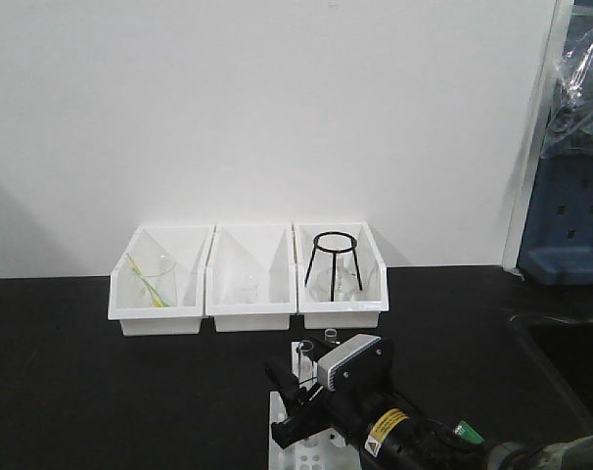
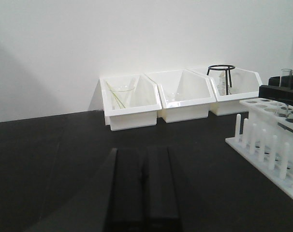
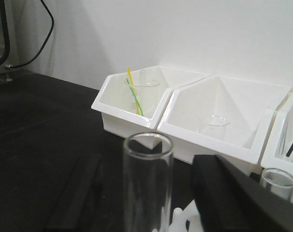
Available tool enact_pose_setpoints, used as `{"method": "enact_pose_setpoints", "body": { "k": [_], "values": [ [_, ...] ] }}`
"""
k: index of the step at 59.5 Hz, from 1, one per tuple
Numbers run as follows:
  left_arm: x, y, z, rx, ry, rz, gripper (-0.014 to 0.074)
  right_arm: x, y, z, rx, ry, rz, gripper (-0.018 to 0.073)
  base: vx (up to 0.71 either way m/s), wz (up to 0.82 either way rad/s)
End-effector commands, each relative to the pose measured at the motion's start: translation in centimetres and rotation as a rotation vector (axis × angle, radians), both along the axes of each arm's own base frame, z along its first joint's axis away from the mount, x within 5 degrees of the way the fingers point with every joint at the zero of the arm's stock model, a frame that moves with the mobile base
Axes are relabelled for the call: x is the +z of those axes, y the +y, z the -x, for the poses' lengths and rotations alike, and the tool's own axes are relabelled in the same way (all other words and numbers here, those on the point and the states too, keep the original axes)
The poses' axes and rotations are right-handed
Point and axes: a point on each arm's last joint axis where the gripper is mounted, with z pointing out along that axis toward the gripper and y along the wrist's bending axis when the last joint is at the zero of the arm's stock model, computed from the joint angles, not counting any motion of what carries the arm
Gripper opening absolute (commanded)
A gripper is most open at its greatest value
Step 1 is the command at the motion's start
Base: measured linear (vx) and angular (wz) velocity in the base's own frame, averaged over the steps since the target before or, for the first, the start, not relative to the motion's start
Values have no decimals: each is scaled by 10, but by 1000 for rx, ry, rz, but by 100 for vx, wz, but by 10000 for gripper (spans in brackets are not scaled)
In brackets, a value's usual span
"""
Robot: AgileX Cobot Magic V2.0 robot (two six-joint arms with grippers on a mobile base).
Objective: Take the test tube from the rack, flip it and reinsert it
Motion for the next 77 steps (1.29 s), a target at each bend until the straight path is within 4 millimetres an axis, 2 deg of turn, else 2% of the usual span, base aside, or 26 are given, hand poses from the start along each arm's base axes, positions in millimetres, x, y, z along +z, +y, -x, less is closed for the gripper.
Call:
{"method": "enact_pose_setpoints", "body": {
  "k": [1,7,13,16,20,28,33,37,45,53,65,77],
  "values": [
    [10,0,1,0,-94,12,-6,48,-1,0,0,-152,-102,574,0,0],
    [10,0,1,0,-94,12,-6,72,-3,4,-1,-188,-109,592,0,0],
    [10,0,1,0,-94,12,-6,111,-9,13,-17,-216,-107,561,0,-1],
    [10,0,1,0,-94,12,-6,135,-14,21,-25,-222,-123,517,0,0],
    [10,0,1,0,-94,12,-6,162,-22,34,-45,-179,-134,394,0,0],
    [10,0,1,0,-94,12,-6,202,-44,64,-120,-25,-107,-19,0,0],
    [10,0,1,0,-94,12,-6,215,-60,88,-168,47,-69,-15,0,0],
    [10,0,1,0,-94,12,-6,216,-72,111,-179,58,-56,-12,0,0],
    [10,0,1,0,-94,12,-6,200,-94,159,-172,45,-73,-11,0,0],
    [10,0,1,0,-94,12,-6,181,-109,191,-170,42,-71,-11,0,0],
    [10,0,1,0,-94,12,-6,161,-120,214,-171,52,-65,-11,0,0],
    [10,0,1,0,-94,12,-6,147,-122,218,-176,92,-41,-11,0,0]
  ]
}}
